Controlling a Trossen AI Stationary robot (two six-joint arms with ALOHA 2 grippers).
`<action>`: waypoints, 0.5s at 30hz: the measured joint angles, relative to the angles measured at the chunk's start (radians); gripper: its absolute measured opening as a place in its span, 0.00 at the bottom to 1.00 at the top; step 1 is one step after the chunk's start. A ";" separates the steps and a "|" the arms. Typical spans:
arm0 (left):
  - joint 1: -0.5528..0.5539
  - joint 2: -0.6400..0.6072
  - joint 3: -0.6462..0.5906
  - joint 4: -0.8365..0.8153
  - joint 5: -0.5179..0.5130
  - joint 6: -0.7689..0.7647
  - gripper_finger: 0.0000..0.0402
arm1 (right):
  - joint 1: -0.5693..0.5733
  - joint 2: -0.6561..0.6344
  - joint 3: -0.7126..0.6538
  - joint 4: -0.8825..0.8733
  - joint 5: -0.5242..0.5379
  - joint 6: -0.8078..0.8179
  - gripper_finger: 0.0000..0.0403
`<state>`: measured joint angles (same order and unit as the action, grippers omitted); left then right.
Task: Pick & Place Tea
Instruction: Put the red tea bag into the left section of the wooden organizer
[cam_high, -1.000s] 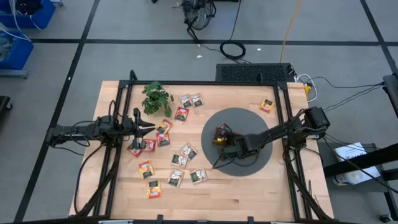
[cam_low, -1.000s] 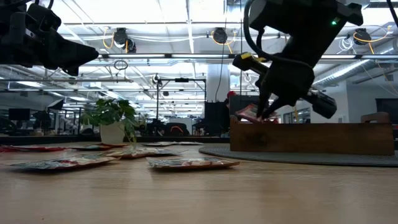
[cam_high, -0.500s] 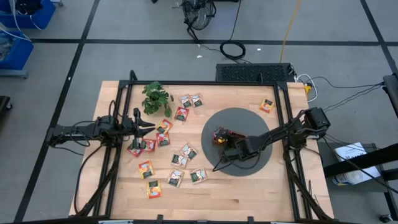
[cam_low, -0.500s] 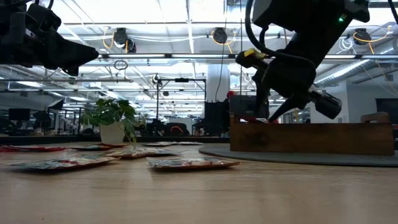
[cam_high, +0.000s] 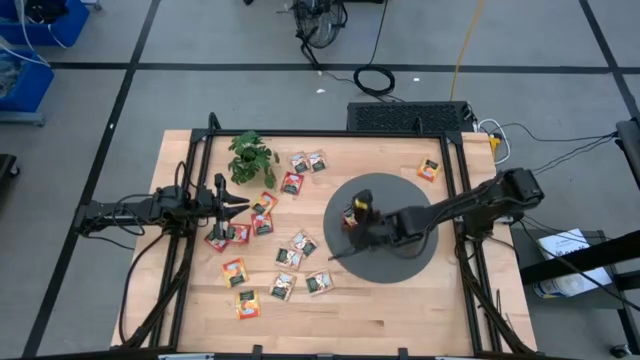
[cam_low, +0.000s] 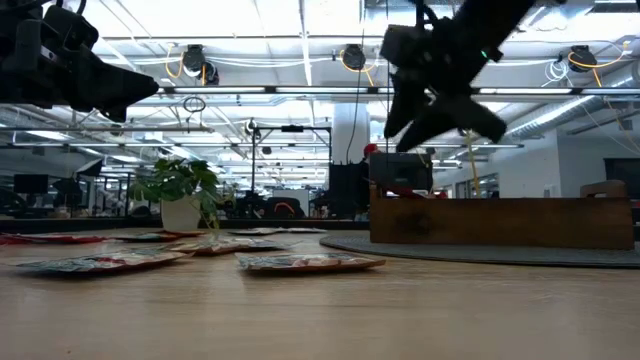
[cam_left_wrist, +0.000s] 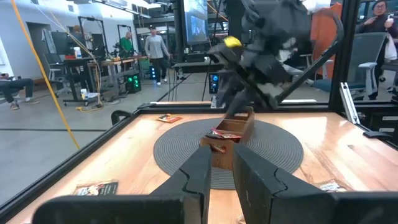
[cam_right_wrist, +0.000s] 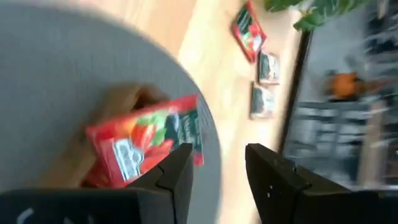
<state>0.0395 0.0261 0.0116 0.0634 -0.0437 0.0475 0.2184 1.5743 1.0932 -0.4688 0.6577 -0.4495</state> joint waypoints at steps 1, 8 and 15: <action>0.000 0.000 0.000 0.000 0.000 0.000 0.18 | -0.020 -0.016 0.006 0.001 -0.064 0.047 0.32; 0.000 0.000 0.000 0.000 0.000 0.000 0.18 | -0.115 0.016 0.012 -0.015 -0.476 0.237 0.32; 0.000 0.000 0.000 0.000 0.000 0.000 0.18 | -0.098 0.065 0.011 -0.035 -0.480 0.197 0.32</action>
<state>0.0396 0.0259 0.0116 0.0631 -0.0437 0.0475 0.1205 1.6394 1.1042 -0.5039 0.1780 -0.2527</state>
